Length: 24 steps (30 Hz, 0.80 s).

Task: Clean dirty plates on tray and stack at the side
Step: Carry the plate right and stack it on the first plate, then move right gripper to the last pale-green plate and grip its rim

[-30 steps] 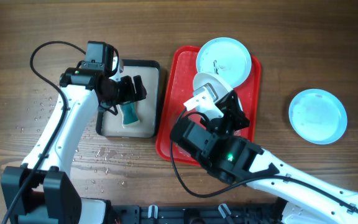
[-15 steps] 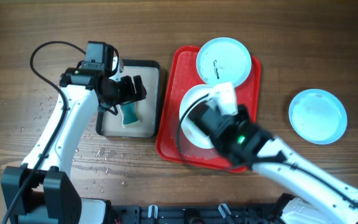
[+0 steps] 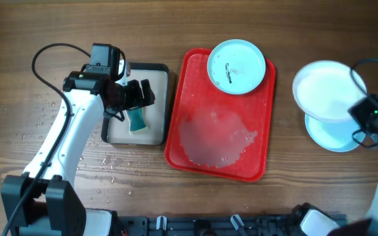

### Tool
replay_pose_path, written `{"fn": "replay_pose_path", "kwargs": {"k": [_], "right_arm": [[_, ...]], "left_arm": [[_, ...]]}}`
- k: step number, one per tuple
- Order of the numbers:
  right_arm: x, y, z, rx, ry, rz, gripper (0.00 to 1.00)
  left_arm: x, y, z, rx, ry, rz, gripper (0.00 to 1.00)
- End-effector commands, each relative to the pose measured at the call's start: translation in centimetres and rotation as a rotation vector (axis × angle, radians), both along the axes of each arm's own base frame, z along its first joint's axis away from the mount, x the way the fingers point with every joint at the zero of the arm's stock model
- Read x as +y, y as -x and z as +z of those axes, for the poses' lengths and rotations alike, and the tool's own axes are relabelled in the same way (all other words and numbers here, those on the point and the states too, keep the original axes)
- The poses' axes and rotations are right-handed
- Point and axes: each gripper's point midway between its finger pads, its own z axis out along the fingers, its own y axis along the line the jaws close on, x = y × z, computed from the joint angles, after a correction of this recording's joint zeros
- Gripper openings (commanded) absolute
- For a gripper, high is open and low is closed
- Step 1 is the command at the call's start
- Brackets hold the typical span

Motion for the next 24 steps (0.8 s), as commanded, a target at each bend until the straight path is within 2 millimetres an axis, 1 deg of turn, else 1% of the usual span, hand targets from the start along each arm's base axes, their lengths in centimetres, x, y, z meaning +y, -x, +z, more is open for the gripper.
{"fn": "replay_pose_path", "kwargs": {"k": [1, 2, 4, 5, 6, 7, 8, 9, 10, 11, 12, 13, 14, 16, 17, 18, 19, 20, 21, 23, 24], "right_arm": [[-3.9, 2.4, -5.1, 0.187, -0.036, -0.138, 0.04], [-4.1, 3.0, -6.6, 0.24, -0.061, -0.149, 0.04], [-4.3, 4.0, -9.0, 0.336, -0.084, -0.16, 0.04], [-4.4, 4.3, -9.7, 0.367, -0.083, -0.164, 0.1], [-4.3, 4.1, -9.9, 0.364, -0.095, -0.151, 0.3], [-3.9, 3.8, -9.6, 0.348, -0.118, -0.141, 0.36], [-3.1, 2.9, -9.0, 0.303, -0.162, -0.112, 0.39], [-1.2, 0.8, -7.6, 0.199, -0.229, 0.011, 0.52], [0.6, -0.7, -5.8, 0.12, -0.271, 0.119, 0.59], [2.1, -1.5, -4.0, 0.082, -0.285, 0.197, 0.6], [4.3, -2.3, -1.5, 0.056, -0.269, 0.313, 0.6], [6.1, -2.8, 0.2, 0.04, -0.243, 0.404, 0.59], [8.3, -3.5, 1.7, 0.022, -0.212, 0.494, 0.58], [12.4, -5.2, 3.3, -0.024, -0.166, 0.639, 0.56], [14.4, -6.1, 3.7, -0.049, -0.139, 0.711, 0.56], [16.2, -7.1, 3.8, -0.066, -0.106, 0.771, 0.55], [18.1, -8.4, 3.5, -0.075, -0.041, 0.831, 0.47], [19.5, -10.0, 2.7, -0.063, 0.047, 0.865, 0.42], [19.9, -11.0, 1.9, -0.049, 0.1, 0.861, 0.41], [20.0, -13.3, -0.5, -0.01, 0.208, 0.833, 0.38], [19.6, -15.1, -2.5, 0.006, 0.251, 0.817, 0.37]], "left_arm": [[-0.1, 0.0, 0.2, -0.005, 0.012, -0.003, 1.0], [-0.1, 0.0, 0.2, -0.005, 0.012, -0.003, 1.0], [-0.1, 0.0, 0.2, -0.005, 0.012, -0.003, 1.0], [-0.1, 0.0, 0.2, -0.005, 0.012, -0.003, 1.0], [-0.1, 0.0, 0.2, -0.005, 0.012, -0.003, 1.0], [-0.1, 0.0, 0.2, -0.005, 0.012, -0.003, 1.0], [-0.1, 0.0, 0.2, -0.005, 0.012, -0.003, 1.0], [-0.1, 0.0, 0.2, -0.005, 0.012, -0.003, 1.0], [-0.1, 0.0, 0.2, -0.005, 0.012, -0.003, 1.0], [-0.1, 0.0, 0.2, -0.005, 0.012, -0.003, 1.0], [-0.1, 0.0, 0.2, -0.005, 0.012, -0.003, 1.0], [-0.1, 0.0, 0.2, -0.005, 0.012, -0.003, 1.0], [-0.1, 0.0, 0.2, -0.005, 0.012, -0.003, 1.0], [-0.1, 0.0, 0.2, -0.005, 0.012, -0.003, 1.0], [-0.1, 0.0, 0.2, -0.005, 0.012, -0.003, 1.0], [-0.1, 0.0, 0.2, -0.005, 0.012, -0.003, 1.0], [-0.1, 0.0, 0.2, -0.005, 0.012, -0.003, 1.0], [-0.1, 0.0, 0.2, -0.005, 0.012, -0.003, 1.0], [-0.1, 0.0, 0.2, -0.005, 0.012, -0.003, 1.0], [-0.1, 0.0, 0.2, -0.005, 0.012, -0.003, 1.0], [-0.1, 0.0, 0.2, -0.005, 0.012, -0.003, 1.0]]}}
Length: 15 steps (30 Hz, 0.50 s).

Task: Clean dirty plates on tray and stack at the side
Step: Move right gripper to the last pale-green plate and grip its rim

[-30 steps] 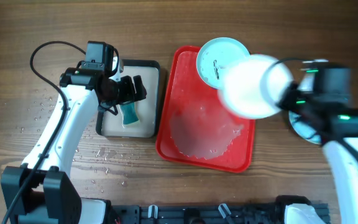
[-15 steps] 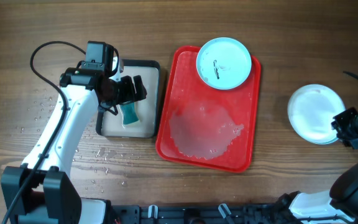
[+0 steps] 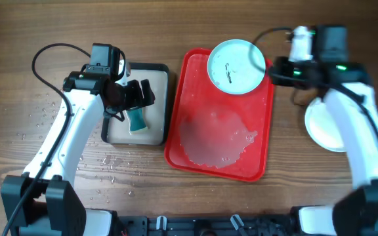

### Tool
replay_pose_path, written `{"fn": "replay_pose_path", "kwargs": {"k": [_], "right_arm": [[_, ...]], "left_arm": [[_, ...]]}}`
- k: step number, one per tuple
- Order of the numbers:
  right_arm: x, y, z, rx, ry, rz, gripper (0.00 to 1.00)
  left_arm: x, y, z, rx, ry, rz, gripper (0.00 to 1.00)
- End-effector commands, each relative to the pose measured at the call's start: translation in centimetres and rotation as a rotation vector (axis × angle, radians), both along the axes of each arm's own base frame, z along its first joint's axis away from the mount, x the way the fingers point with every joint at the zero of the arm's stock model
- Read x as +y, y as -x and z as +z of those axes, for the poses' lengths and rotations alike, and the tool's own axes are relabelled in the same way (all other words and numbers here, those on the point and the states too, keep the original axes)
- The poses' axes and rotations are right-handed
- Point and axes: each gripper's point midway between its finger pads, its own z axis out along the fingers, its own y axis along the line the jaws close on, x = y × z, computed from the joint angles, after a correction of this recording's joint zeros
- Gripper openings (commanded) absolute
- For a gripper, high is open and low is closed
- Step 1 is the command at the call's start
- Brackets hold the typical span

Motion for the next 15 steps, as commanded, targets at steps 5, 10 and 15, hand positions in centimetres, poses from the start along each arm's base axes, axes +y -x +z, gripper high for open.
{"fn": "replay_pose_path", "kwargs": {"k": [5, 10, 15], "right_arm": [[-2.1, -6.3, -11.9, 0.055, 0.159, -0.098, 0.41], [-0.9, -5.9, -14.5, 0.112, 0.102, -0.059, 0.13], [-0.5, -2.1, -11.6, 0.23, 0.024, -0.156, 0.04]], "left_arm": [[-0.1, 0.0, 0.2, -0.005, 0.012, -0.003, 1.0], [-0.1, 0.0, 0.2, -0.005, 0.012, -0.003, 1.0], [-1.3, 0.6, 0.4, 0.023, 0.084, -0.018, 1.0]]}}
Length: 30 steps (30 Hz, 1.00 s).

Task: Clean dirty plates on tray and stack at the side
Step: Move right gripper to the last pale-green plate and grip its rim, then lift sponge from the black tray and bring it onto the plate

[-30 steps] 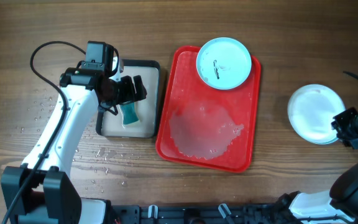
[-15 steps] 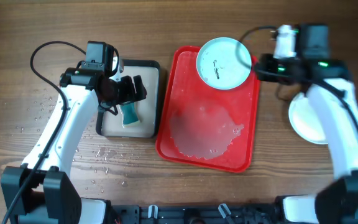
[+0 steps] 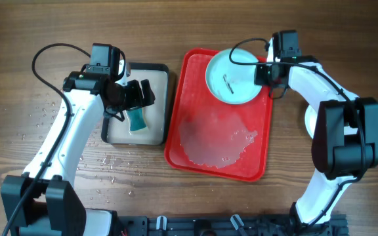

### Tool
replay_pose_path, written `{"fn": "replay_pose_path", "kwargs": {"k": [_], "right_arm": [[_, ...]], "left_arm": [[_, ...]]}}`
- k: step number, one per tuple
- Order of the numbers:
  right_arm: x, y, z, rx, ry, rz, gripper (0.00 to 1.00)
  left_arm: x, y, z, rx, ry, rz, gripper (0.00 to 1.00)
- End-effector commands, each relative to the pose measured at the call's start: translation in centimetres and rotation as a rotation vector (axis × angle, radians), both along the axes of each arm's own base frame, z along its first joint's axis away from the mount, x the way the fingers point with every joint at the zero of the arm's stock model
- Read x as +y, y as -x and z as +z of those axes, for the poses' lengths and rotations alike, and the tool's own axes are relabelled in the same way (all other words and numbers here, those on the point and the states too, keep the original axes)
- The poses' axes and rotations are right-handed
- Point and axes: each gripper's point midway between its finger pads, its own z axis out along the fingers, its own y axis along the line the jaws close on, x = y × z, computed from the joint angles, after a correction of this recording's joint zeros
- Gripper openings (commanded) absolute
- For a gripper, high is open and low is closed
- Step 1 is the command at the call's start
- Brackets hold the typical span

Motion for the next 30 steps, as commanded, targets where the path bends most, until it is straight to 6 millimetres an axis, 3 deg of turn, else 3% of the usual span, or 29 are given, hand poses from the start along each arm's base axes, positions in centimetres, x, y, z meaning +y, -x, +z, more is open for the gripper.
{"fn": "replay_pose_path", "kwargs": {"k": [1, 4, 6, 9, 11, 13, 15, 17, 20, 22, 23, 24, 29, 30], "right_arm": [[0.8, 2.6, 4.2, 0.038, -0.076, -0.059, 0.04], [1.2, 6.8, 6.8, 0.141, -0.116, -0.076, 0.04], [1.5, 11.8, 7.7, 0.297, -0.107, -0.098, 0.05], [2.7, 14.6, 5.4, 0.382, -0.094, -0.112, 0.05], [5.0, 16.1, 2.8, 0.41, -0.145, -0.138, 0.04], [7.5, 16.7, 2.0, 0.415, -0.232, -0.125, 0.06], [8.2, 16.4, 2.5, 0.392, -0.241, -0.095, 0.26], [7.5, 15.6, 4.2, 0.336, -0.206, -0.067, 0.35], [6.7, 14.3, 8.3, 0.202, -0.149, 0.058, 0.38], [6.6, 14.1, 10.0, 0.134, -0.137, 0.128, 0.38], [6.1, 14.2, 10.6, 0.116, -0.112, 0.132, 0.38], [6.0, 14.4, 10.6, 0.121, -0.107, 0.128, 0.38], [5.8, 14.9, 10.1, 0.15, -0.099, 0.125, 0.38], [5.8, 14.9, 10.1, 0.15, -0.099, 0.125, 0.38]], "left_arm": [[-1.6, 1.3, 0.3, 0.05, 0.104, -0.024, 1.0], [-1.8, 1.6, 0.3, 0.063, 0.112, -0.026, 1.0], [-1.7, 1.6, 0.3, 0.063, 0.109, -0.024, 1.0], [-0.5, 1.6, -0.1, 0.083, 0.058, 0.061, 1.0], [1.8, 1.7, -0.7, 0.104, -0.054, 0.184, 1.0], [2.9, 2.1, -1.5, 0.127, -0.11, 0.248, 0.95], [2.9, 2.5, -2.9, 0.159, -0.112, 0.26, 0.86], [2.8, 3.0, -5.0, 0.186, -0.104, 0.267, 0.7], [2.7, 3.1, -8.7, 0.183, -0.1, 0.264, 0.52], [2.7, 2.9, -10.5, 0.175, -0.099, 0.263, 0.33], [2.7, 2.4, -11.1, 0.164, -0.1, 0.259, 0.08], [2.7, 2.1, -11.3, 0.155, -0.099, 0.26, 0.04], [3.2, 1.4, -10.5, 0.131, -0.123, 0.267, 0.04], [3.2, 1.3, -9.8, 0.132, -0.123, 0.267, 0.11]]}}
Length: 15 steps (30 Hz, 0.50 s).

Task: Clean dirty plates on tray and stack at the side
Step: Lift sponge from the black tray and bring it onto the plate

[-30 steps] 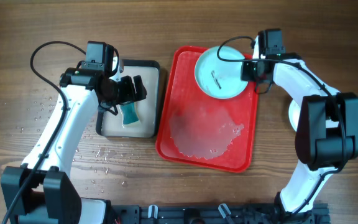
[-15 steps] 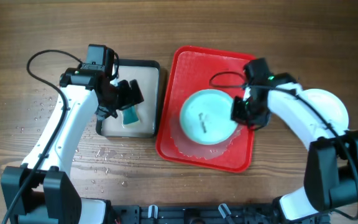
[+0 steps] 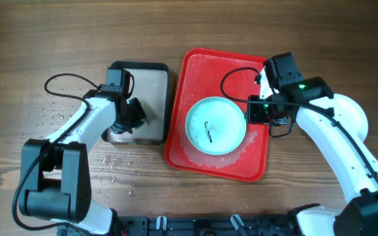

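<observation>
A light blue plate (image 3: 210, 113) with dark smears lies on the middle of the red tray (image 3: 199, 65), over a wet film. My right gripper (image 3: 249, 113) is shut on the plate's right rim. At the near left end of the small dark dish (image 3: 151, 92), which has a beige inside, my left gripper (image 3: 131, 120) is low. The teal sponge is hidden under it, and the fingers' state does not show. The right arm hides the stack of clean plates.
Water drops (image 3: 44, 113) are scattered on the wooden table left of the dish and in front of it. A black cable loops over the left arm, another over the tray's far right part.
The smeared plate has gone from the tray's far end to its middle, with my right gripper still on its rim. My left gripper has dropped to the dish's near left end, covering the sponge.
My right gripper first held a white plate over the stack at the right. Then it was near the smeared plate at the tray's far end, then on its rim, and now holds it at mid-tray. The left gripper hung over the sponge until now.
</observation>
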### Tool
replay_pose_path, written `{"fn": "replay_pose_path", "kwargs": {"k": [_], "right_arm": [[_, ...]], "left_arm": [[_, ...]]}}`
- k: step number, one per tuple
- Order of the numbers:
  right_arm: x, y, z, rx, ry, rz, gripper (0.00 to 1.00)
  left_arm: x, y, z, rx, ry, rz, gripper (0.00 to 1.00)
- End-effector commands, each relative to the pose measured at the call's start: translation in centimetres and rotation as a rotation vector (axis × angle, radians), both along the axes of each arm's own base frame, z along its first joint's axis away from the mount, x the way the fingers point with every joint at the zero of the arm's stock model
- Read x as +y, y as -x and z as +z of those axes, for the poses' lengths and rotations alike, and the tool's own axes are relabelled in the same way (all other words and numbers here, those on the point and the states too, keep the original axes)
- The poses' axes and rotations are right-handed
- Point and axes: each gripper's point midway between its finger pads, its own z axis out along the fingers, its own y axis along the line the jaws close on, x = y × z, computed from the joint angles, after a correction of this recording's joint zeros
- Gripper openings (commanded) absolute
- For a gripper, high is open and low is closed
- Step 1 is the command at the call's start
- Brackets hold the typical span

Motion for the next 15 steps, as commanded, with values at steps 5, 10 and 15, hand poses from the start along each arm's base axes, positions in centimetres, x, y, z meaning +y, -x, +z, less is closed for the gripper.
{"fn": "replay_pose_path", "kwargs": {"k": [5, 10, 15], "right_arm": [[-0.4, -0.4, 0.1, -0.02, 0.022, 0.012, 0.38], [-0.4, -0.3, 0.0, -0.008, 0.017, -0.019, 0.38], [-0.1, -1.4, -1.0, -0.06, 0.005, -0.014, 0.47]], "left_arm": [[0.6, -2.4, 4.3, -0.085, -0.049, -0.065, 0.52], [2.2, -3.2, 2.0, -0.113, -0.144, -0.046, 0.29], [1.5, -1.7, -2.3, -0.02, -0.101, -0.063, 0.18]]}}
